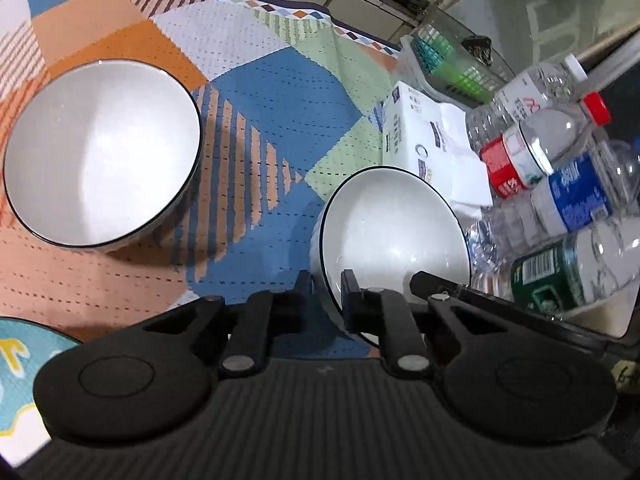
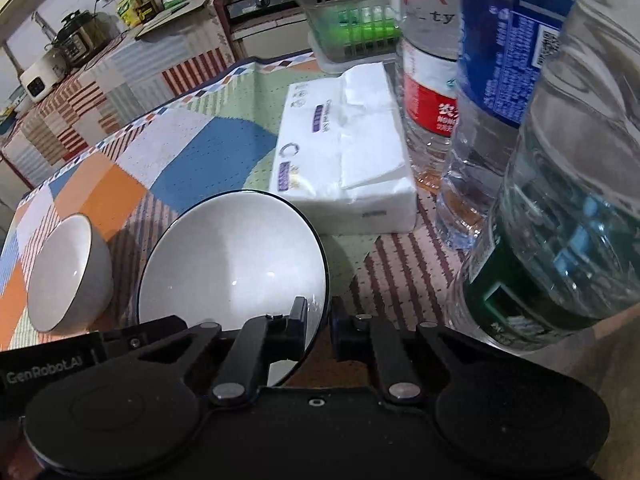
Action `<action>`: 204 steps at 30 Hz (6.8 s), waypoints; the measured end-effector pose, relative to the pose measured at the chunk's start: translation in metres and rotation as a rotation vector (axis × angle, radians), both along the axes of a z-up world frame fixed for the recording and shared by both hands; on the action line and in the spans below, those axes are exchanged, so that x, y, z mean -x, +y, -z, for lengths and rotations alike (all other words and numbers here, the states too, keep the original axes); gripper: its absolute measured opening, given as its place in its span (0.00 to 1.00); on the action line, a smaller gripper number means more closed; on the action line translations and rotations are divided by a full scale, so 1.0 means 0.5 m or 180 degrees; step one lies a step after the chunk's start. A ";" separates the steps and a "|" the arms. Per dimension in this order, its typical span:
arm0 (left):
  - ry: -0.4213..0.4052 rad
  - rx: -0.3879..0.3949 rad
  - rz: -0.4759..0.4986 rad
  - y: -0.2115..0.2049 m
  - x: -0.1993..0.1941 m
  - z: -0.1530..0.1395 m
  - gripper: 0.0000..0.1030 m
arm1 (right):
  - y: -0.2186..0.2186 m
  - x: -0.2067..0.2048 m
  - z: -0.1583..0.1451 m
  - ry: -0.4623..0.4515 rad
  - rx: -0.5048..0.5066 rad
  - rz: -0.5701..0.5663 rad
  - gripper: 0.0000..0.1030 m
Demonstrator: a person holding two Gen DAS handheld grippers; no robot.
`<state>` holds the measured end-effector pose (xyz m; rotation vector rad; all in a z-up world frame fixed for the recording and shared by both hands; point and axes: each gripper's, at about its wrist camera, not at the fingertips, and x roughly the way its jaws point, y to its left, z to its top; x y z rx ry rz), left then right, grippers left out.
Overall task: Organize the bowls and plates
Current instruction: 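Lower the held bowl with both grippers into the bowl by the tissue box, then open both grippers and withdraw from the nested bowls, then move both grippers to the third white bowl and close on its rim, then carry the third bowl with both grippers and lower it into the nested bowls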
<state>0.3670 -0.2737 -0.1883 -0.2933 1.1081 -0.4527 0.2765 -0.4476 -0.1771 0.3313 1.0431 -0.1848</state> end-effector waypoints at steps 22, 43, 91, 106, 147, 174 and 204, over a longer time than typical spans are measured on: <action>0.0025 -0.0350 0.0633 0.061 0.127 -0.211 0.14 | 0.075 0.152 -0.173 -0.0265 -0.0013 -0.0447 0.16; 0.0513 -0.0458 0.0956 0.085 0.238 -0.165 0.14 | 0.115 0.299 -0.185 -0.0282 0.0124 -0.0789 0.16; 0.0203 -0.0780 0.1201 0.080 0.290 -0.190 0.19 | 0.143 0.329 -0.207 -0.0384 0.0348 -0.1225 0.29; -0.0028 -0.0717 0.0845 0.197 0.250 -0.305 0.23 | 0.206 0.266 -0.315 -0.0486 -0.0213 -0.1397 0.64; -0.0169 -0.0246 -0.0488 0.314 -0.087 -0.008 0.16 | 0.263 -0.136 0.017 -0.0178 -0.0671 -0.0411 0.14; -0.0415 -0.0327 0.0215 0.261 0.171 -0.279 0.14 | 0.196 0.165 -0.192 -0.0549 -0.1009 -0.0450 0.15; -0.0042 -0.0441 0.0544 0.084 0.289 -0.187 0.14 | 0.097 0.351 -0.136 -0.0519 -0.0286 -0.0503 0.14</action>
